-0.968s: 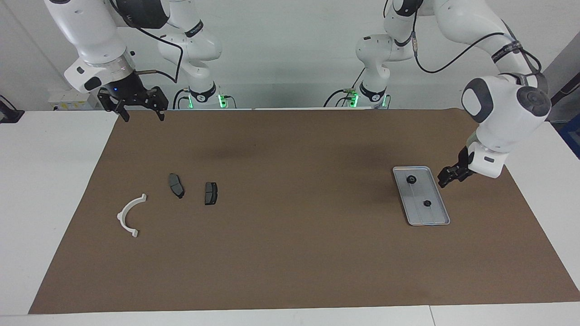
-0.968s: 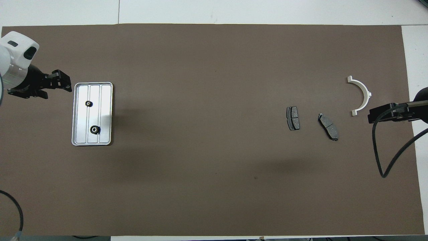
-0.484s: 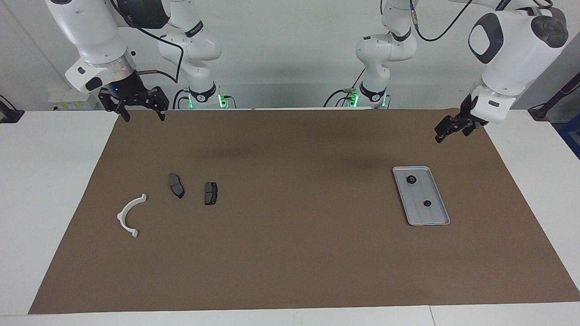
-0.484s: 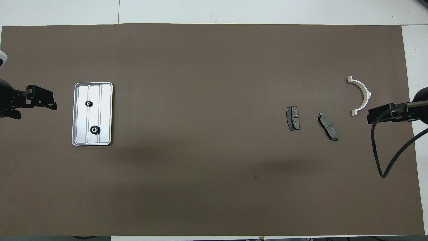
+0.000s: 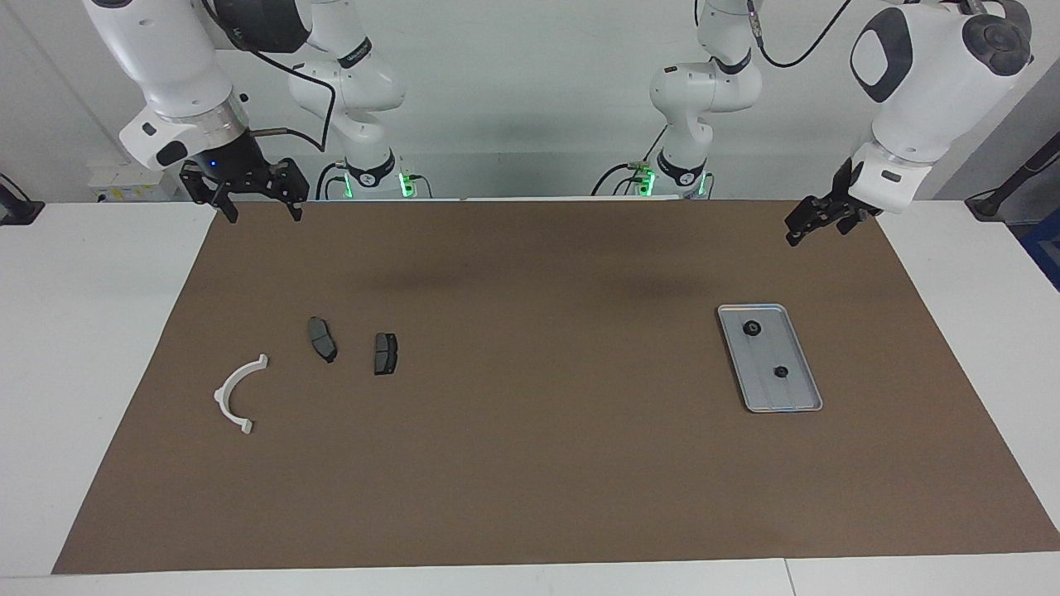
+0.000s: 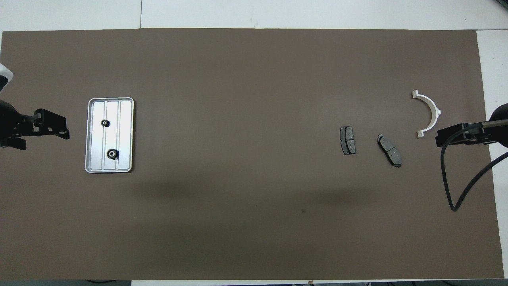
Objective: Pick bearing gear from pile to tray
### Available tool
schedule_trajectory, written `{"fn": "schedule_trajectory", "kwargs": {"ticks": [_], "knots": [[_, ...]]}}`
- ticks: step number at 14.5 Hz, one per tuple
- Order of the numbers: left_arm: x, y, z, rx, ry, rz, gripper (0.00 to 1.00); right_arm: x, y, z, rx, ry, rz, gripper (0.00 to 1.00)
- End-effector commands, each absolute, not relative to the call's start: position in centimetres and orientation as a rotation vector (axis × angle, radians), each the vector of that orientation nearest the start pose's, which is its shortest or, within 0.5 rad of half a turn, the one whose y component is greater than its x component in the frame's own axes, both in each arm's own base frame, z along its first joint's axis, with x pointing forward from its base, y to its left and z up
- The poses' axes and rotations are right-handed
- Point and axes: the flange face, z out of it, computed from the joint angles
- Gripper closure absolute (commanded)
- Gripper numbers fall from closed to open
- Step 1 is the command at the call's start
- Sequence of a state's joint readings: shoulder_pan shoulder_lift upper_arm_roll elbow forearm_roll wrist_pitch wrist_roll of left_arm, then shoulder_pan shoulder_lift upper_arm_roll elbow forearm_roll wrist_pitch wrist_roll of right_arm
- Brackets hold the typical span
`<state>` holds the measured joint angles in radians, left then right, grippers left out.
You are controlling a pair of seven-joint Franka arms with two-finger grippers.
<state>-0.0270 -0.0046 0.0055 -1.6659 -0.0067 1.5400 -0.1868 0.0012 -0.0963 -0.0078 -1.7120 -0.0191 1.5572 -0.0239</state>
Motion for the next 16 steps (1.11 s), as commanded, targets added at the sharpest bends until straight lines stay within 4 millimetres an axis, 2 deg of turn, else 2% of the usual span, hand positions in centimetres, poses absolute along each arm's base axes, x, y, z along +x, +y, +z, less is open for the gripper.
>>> {"fn": "schedule_trajectory", "kwargs": {"ticks": [1,16], "knots": [[53.56,-1.5,58.16,-3.116,-0.247,0.199,0.0,51.34,-0.61,60.82,-3.138,-0.017,0.072,0.0],[53.74,-1.5,58.34,-3.118,-0.257,0.175,0.0,51.32,-0.69,60.81,-3.138,-0.017,0.075,0.0]]}}
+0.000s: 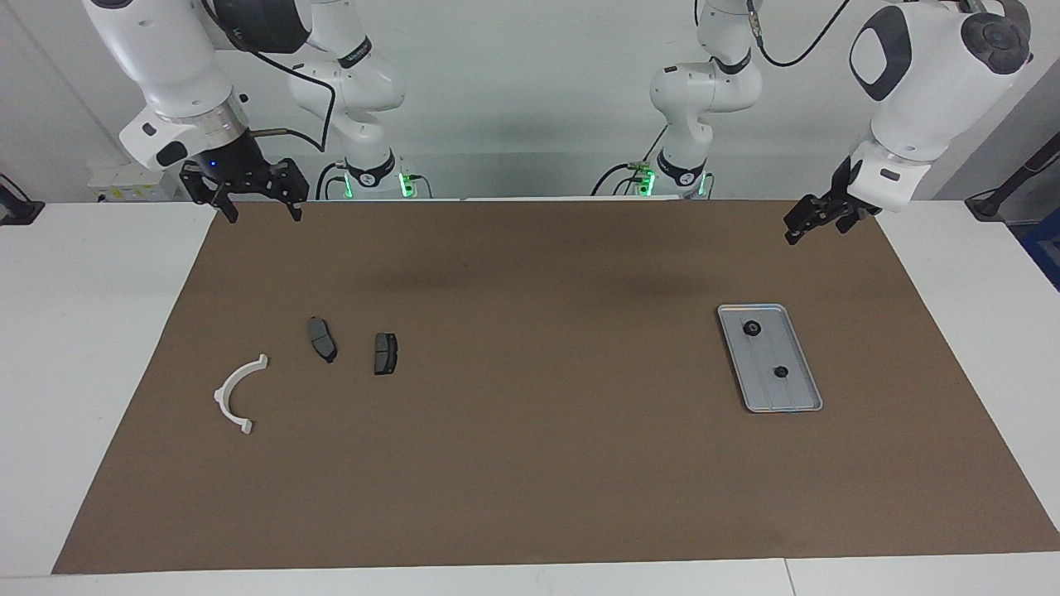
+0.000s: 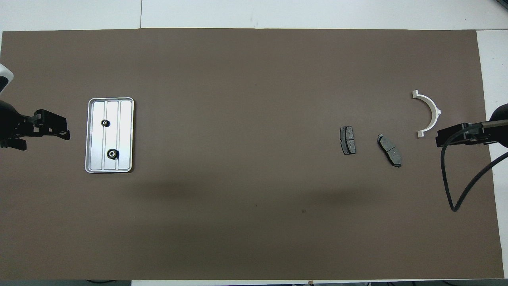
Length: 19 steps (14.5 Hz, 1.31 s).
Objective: Pick bearing gear from pile to tray
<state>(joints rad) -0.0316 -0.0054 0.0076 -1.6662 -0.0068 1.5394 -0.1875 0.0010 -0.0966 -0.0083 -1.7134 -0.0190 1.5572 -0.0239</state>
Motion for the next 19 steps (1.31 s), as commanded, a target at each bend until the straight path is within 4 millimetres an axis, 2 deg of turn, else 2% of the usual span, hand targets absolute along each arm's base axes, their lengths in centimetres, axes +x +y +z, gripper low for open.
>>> {"fn": "schedule_trajectory", "kwargs": {"ticks": [1,11,16,19], "knots": [[53.7,-1.4,58.3,-3.117,-0.259,0.175,0.0,51.3,-0.7,60.8,-3.138,-0.014,0.075,0.0],[53.7,-1.7,58.2,-3.117,-0.235,0.192,0.0,51.3,-0.6,60.7,-3.137,-0.017,0.077,0.0],[54.3,-3.8,58.5,-3.143,-0.108,0.132,0.0,51.3,-0.4,60.8,-3.137,-0.024,0.075,0.0],[54.5,-3.8,59.0,-3.146,-0.102,0.111,0.0,51.3,-0.5,60.8,-3.138,-0.022,0.075,0.0]]}}
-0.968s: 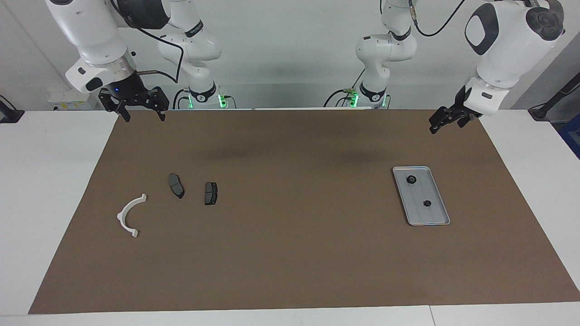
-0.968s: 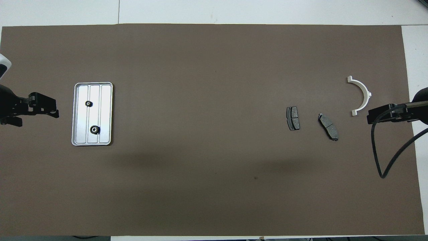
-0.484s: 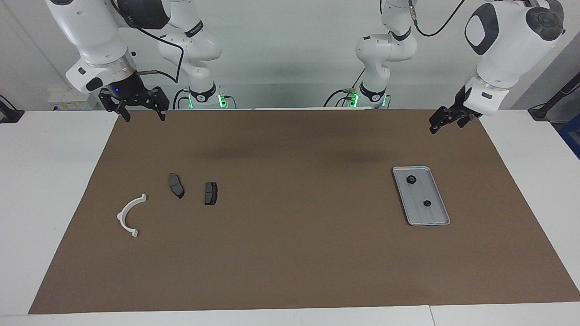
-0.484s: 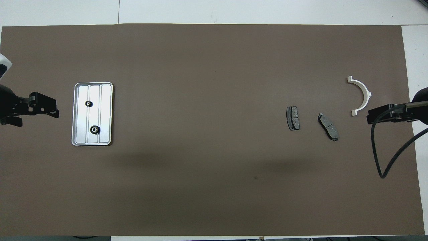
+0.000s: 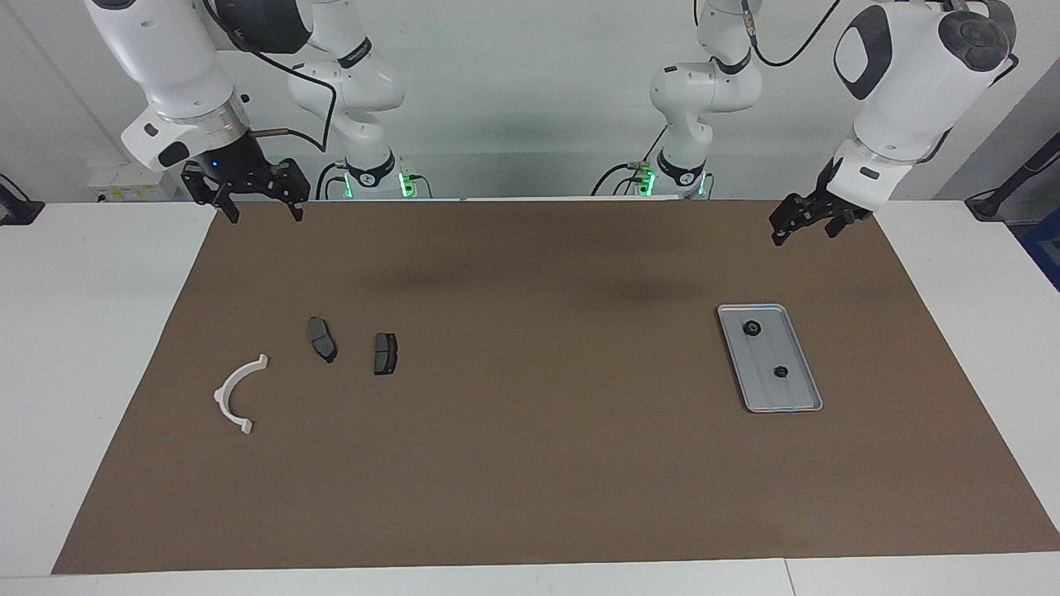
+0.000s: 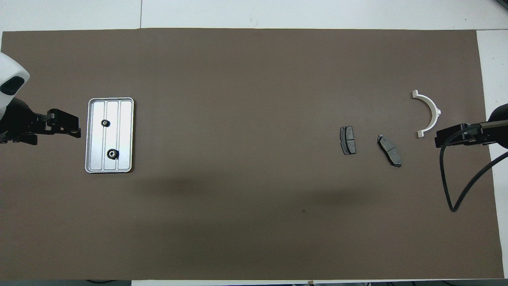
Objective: Pick bearing gear from pile to tray
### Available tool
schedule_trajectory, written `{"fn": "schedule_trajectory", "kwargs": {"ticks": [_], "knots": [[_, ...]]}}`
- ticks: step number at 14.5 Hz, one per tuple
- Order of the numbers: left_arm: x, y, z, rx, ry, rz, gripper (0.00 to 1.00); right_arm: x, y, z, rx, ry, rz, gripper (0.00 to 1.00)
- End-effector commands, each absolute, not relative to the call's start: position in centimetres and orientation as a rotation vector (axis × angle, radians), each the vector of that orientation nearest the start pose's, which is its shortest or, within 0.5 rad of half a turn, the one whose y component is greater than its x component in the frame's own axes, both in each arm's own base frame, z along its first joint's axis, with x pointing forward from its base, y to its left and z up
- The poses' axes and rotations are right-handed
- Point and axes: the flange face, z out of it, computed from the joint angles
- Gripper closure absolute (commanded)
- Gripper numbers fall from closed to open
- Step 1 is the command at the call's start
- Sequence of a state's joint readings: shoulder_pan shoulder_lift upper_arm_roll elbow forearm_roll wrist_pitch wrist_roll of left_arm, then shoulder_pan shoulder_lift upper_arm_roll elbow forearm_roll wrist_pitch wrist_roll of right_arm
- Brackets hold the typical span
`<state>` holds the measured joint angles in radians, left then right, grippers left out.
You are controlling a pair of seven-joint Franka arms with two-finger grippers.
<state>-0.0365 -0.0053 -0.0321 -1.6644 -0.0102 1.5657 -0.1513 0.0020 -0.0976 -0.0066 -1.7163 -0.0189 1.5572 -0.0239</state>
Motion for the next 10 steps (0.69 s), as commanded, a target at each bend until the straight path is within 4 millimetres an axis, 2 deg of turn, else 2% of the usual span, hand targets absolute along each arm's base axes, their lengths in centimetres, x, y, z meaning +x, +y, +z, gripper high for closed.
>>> {"fn": "schedule_trajectory", "kwargs": {"ticks": [1,10], "knots": [[54.48,-3.61,59.07,-3.146,-0.105,0.108,0.0,51.3,-0.46,60.83,-3.138,-0.022,0.072,0.0],[54.45,-3.27,59.09,-3.148,-0.074,0.108,0.0,51.33,-0.68,60.75,-3.136,-0.017,0.074,0.0]]}}
